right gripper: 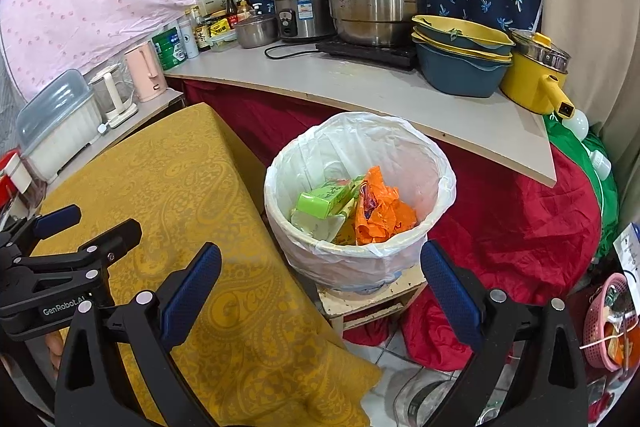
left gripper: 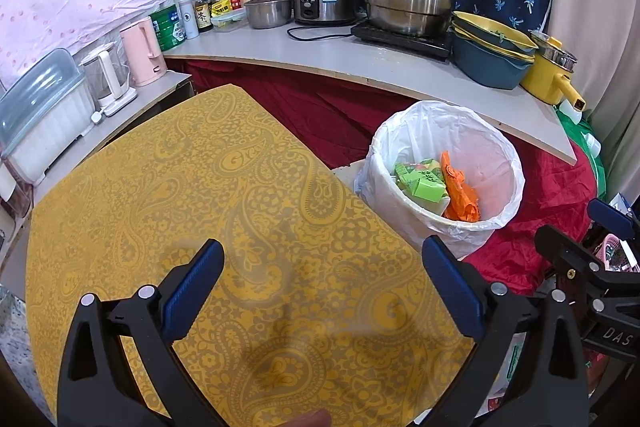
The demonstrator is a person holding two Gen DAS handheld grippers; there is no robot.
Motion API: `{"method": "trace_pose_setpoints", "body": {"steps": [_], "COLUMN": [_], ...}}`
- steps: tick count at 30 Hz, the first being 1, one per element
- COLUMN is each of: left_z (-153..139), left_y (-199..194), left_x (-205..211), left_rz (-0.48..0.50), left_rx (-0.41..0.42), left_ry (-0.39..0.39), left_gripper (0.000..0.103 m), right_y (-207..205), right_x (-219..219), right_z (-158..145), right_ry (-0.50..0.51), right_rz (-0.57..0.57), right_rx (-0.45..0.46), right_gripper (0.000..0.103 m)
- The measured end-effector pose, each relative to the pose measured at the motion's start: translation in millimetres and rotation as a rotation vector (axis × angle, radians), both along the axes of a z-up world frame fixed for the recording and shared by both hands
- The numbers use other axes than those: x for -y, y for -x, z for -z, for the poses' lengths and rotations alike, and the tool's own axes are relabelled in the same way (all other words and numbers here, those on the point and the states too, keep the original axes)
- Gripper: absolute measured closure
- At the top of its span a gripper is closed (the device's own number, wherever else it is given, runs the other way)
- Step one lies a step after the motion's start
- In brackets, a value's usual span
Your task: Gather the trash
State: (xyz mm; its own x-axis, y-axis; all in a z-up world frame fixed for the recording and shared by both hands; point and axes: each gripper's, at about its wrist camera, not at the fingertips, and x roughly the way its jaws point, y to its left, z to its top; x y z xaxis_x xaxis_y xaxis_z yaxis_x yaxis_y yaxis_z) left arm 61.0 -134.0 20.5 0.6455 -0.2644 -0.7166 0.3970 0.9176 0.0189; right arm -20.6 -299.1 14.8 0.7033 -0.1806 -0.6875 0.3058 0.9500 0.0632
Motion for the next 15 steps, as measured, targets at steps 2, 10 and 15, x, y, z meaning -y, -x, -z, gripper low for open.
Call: {"method": "trace_pose_setpoints", "body": {"steps": [2,10,15], "left_z": [1,2,3], "left_y": [-1,-3,-3], "left_x": [2,6,13], "left_rz": [0.003,0.004,0.009], "left_rx": [-0.001,-0.005,0.001], "left_ry": [0.0,0.001,-0.003], "left_gripper": [0.008,0.008,0.008], "right_y": [-1,-2,-1], "right_x": [2,8,10], "right_z": [0,3,3], "right_ry": [-0.003,-0.007,-0.009], "right_rz": [0.004,0.013,0.018], "right_rx": [0.004,0.006,0.008], "right_gripper": [0.007,0.007,0.007]}}
